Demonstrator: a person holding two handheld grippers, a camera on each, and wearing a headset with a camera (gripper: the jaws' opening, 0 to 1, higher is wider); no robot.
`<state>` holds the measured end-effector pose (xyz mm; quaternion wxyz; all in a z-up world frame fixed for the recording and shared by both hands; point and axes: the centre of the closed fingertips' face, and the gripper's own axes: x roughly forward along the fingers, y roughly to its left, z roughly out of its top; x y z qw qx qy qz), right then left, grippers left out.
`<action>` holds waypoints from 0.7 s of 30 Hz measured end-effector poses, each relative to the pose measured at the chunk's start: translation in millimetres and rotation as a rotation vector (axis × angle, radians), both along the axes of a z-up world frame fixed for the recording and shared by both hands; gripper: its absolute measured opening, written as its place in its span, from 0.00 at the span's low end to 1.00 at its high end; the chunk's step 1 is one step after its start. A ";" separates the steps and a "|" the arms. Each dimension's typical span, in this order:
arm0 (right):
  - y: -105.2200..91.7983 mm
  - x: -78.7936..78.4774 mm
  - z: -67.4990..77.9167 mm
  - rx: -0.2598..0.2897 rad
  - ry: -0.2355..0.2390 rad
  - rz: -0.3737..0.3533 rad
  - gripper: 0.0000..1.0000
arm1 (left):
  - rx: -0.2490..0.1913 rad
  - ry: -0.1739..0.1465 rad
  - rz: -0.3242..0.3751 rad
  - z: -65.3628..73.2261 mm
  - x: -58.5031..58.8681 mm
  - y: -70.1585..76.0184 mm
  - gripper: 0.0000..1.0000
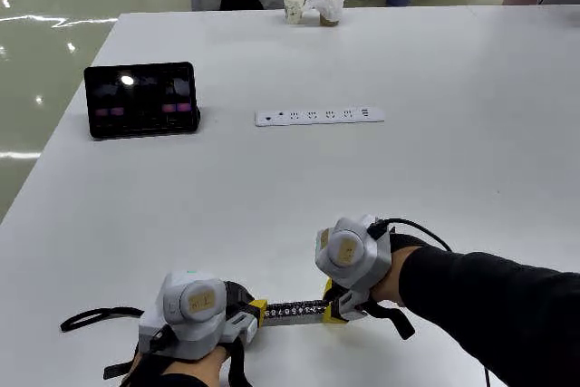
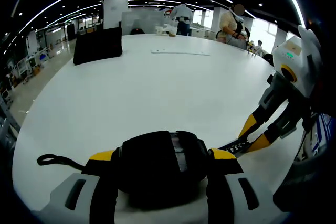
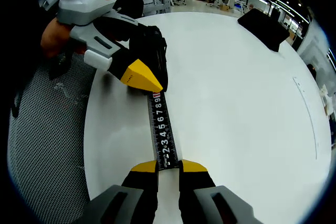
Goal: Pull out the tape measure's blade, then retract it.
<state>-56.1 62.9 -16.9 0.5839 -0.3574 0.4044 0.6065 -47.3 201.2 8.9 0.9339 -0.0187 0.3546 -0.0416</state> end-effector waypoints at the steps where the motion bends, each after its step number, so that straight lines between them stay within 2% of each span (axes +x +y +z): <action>1: 0.4 0.0 -0.4 0.001 -0.001 0.001 0.11 | 0.000 0.000 0.000 0.0 -0.1 0.0 0.64; 21: 9.1 -0.4 -0.8 -0.001 -0.004 0.011 0.11 | -0.005 0.001 0.000 -0.4 -0.2 -0.4 0.64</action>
